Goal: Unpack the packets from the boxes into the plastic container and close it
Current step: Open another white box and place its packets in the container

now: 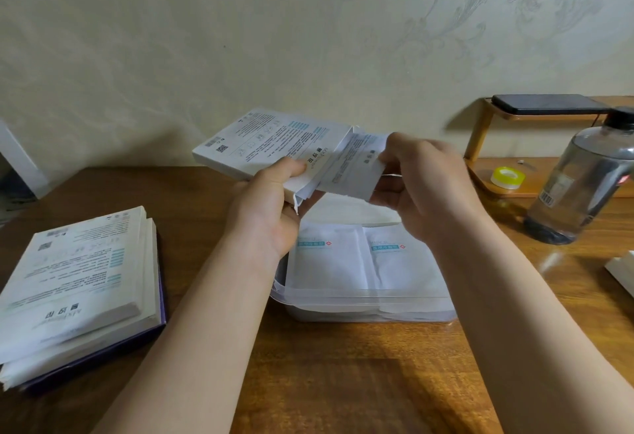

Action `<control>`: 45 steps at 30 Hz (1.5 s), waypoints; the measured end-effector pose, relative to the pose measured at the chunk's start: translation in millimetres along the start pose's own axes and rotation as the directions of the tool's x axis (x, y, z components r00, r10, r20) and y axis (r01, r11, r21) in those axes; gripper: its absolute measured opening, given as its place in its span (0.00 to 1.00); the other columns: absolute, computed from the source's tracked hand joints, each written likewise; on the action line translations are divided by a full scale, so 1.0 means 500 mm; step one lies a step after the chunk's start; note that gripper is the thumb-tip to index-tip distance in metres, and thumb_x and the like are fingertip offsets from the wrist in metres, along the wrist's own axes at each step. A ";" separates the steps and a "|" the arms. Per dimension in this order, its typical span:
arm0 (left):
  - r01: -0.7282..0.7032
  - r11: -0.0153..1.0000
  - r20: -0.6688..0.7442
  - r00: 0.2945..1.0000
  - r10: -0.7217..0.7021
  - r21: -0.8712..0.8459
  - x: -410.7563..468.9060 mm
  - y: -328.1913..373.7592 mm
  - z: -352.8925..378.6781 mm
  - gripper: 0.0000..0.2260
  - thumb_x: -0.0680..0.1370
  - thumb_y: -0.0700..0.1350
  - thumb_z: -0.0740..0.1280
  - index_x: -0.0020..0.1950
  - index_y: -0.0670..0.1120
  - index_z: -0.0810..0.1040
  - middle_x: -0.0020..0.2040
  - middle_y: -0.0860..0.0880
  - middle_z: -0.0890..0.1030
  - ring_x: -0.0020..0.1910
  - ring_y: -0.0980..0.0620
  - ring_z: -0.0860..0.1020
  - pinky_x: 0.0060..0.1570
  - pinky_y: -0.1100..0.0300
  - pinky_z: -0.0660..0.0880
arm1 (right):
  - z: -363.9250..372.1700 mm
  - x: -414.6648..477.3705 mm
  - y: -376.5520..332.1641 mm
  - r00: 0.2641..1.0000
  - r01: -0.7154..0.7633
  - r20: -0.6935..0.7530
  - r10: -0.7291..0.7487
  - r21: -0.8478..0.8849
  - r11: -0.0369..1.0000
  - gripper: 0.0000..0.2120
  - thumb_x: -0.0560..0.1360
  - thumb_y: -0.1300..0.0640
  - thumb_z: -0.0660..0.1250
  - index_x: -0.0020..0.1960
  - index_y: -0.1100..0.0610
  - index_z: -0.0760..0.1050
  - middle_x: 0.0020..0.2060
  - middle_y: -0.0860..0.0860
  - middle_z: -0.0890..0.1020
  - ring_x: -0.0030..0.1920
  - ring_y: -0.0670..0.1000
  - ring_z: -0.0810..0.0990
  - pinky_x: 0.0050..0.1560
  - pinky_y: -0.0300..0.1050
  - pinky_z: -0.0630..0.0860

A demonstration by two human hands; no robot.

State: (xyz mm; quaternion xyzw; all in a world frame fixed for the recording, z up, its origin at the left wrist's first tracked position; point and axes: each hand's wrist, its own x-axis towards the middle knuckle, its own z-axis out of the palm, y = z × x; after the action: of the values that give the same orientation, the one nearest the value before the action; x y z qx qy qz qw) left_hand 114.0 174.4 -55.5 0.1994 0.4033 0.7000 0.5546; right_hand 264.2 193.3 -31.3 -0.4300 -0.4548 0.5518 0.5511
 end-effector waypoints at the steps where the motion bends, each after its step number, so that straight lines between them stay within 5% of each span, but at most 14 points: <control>1: 0.003 1.000 -0.006 1.000 -0.003 -0.017 0.002 0.001 -0.001 0.09 0.76 0.30 0.69 0.47 0.43 0.82 0.41 0.42 0.87 0.35 0.47 0.86 0.32 0.55 0.83 | -0.004 0.001 -0.004 1.000 0.014 -0.009 -0.014 0.017 1.000 0.09 0.74 0.67 0.58 0.37 0.63 0.74 0.30 0.58 0.83 0.31 0.60 0.83 0.31 0.46 0.77; 6: 0.008 0.996 -0.016 1.000 -0.010 -0.088 0.009 0.003 -0.007 0.11 0.76 0.28 0.68 0.48 0.45 0.80 0.43 0.44 0.87 0.42 0.45 0.86 0.36 0.54 0.84 | -0.028 0.006 -0.012 0.998 0.061 0.010 -0.061 0.055 0.997 0.20 0.76 0.67 0.55 0.32 0.58 0.79 0.32 0.58 0.83 0.29 0.57 0.82 0.31 0.46 0.76; 8: 0.015 0.994 -0.009 1.000 -0.016 -0.104 0.013 0.004 -0.010 0.13 0.76 0.28 0.67 0.49 0.46 0.80 0.46 0.45 0.87 0.45 0.46 0.86 0.37 0.54 0.84 | -0.044 0.013 -0.002 0.989 0.148 0.038 -0.146 -0.061 0.987 0.14 0.77 0.70 0.55 0.52 0.58 0.77 0.41 0.58 0.84 0.32 0.56 0.84 0.31 0.49 0.79; 11: 0.054 0.996 -0.004 0.999 -0.054 -0.066 0.016 0.003 -0.011 0.11 0.76 0.29 0.69 0.50 0.45 0.80 0.46 0.44 0.86 0.41 0.48 0.85 0.33 0.56 0.82 | -0.069 0.032 0.021 0.892 0.451 0.234 -0.387 -0.510 0.732 0.36 0.75 0.71 0.67 0.73 0.39 0.63 0.55 0.47 0.79 0.46 0.49 0.85 0.44 0.45 0.83; 14: 0.081 0.996 0.004 0.997 -0.081 -0.043 0.012 -0.005 -0.006 0.11 0.76 0.30 0.69 0.50 0.45 0.80 0.44 0.45 0.86 0.38 0.49 0.86 0.31 0.58 0.82 | -0.071 0.042 0.035 0.804 0.579 0.320 -0.501 -0.615 0.535 0.29 0.71 0.71 0.72 0.65 0.45 0.78 0.64 0.50 0.72 0.57 0.35 0.76 0.60 0.32 0.74; 17: 0.081 0.996 0.022 0.996 -0.081 -0.038 0.012 -0.011 -0.008 0.12 0.76 0.29 0.69 0.52 0.45 0.81 0.44 0.45 0.87 0.37 0.49 0.87 0.31 0.59 0.81 | -0.077 0.040 0.020 0.770 0.597 0.289 -0.569 -0.641 0.482 0.11 0.72 0.63 0.70 0.51 0.50 0.85 0.63 0.51 0.75 0.55 0.39 0.77 0.54 0.26 0.72; 23: 0.004 1.000 0.037 0.999 -0.004 0.009 0.017 -0.010 -0.012 0.12 0.76 0.28 0.68 0.52 0.43 0.80 0.48 0.42 0.87 0.41 0.47 0.87 0.32 0.56 0.82 | -0.116 0.020 -0.028 0.768 0.604 0.255 -0.587 -0.592 0.533 0.12 0.72 0.66 0.75 0.42 0.48 0.82 0.40 0.49 0.86 0.39 0.42 0.82 0.43 0.36 0.78; 27: -0.114 0.992 0.021 0.993 0.113 0.056 0.016 -0.009 -0.012 0.13 0.76 0.26 0.67 0.49 0.44 0.80 0.40 0.47 0.87 0.35 0.49 0.86 0.32 0.55 0.82 | -0.138 0.012 -0.051 0.782 0.559 0.192 -0.593 -0.638 0.530 0.04 0.73 0.60 0.75 0.47 0.59 0.82 0.39 0.57 0.84 0.36 0.50 0.80 0.36 0.47 0.76; 31: -0.170 0.982 0.021 0.986 0.168 0.083 0.013 -0.007 -0.015 0.16 0.77 0.26 0.67 0.50 0.47 0.80 0.42 0.51 0.87 0.38 0.52 0.87 0.34 0.54 0.83 | -0.160 0.022 -0.055 0.862 0.488 0.205 -0.464 -0.582 0.650 0.08 0.73 0.63 0.73 0.50 0.61 0.77 0.42 0.61 0.80 0.40 0.56 0.80 0.39 0.53 0.80; 34: -0.188 0.978 0.015 0.982 0.187 0.089 0.014 -0.013 -0.020 0.17 0.77 0.27 0.68 0.55 0.48 0.79 0.54 0.48 0.85 0.49 0.48 0.85 0.36 0.53 0.83 | -0.167 0.036 -0.037 0.934 0.357 0.197 -0.298 -0.492 0.794 0.11 0.68 0.61 0.73 0.50 0.57 0.79 0.48 0.64 0.82 0.51 0.67 0.82 0.50 0.71 0.80; 37: -0.198 0.978 0.003 0.980 0.198 0.069 0.018 -0.015 -0.022 0.18 0.77 0.27 0.67 0.57 0.48 0.79 0.55 0.47 0.86 0.51 0.47 0.85 0.36 0.53 0.83 | -0.178 0.043 -0.025 0.962 0.239 0.230 -0.146 -0.458 0.856 0.14 0.71 0.68 0.72 0.53 0.54 0.80 0.49 0.62 0.84 0.50 0.64 0.84 0.52 0.70 0.80; 41: -0.223 0.970 0.016 0.975 0.222 0.102 0.020 -0.020 -0.023 0.18 0.77 0.27 0.68 0.57 0.48 0.79 0.55 0.48 0.86 0.50 0.47 0.86 0.37 0.51 0.83 | -0.171 0.038 -0.008 0.959 0.155 0.279 0.038 -0.635 0.757 0.18 0.74 0.71 0.71 0.57 0.52 0.79 0.47 0.60 0.84 0.41 0.56 0.86 0.40 0.57 0.84; 45: -0.233 0.962 0.029 0.973 0.231 0.142 0.020 -0.022 -0.023 0.17 0.76 0.27 0.69 0.54 0.48 0.79 0.53 0.49 0.86 0.43 0.50 0.87 0.38 0.51 0.83 | -0.152 0.045 0.009 0.974 0.144 0.211 0.081 -0.857 0.495 0.22 0.74 0.64 0.72 0.62 0.44 0.78 0.48 0.47 0.81 0.41 0.50 0.82 0.32 0.41 0.80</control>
State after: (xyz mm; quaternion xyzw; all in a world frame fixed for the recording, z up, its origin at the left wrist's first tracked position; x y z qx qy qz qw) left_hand 109.4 180.3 -72.8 0.2890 0.4233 0.7279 0.4554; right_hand 337.1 217.8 -51.6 -0.5752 -0.7366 0.2828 0.2157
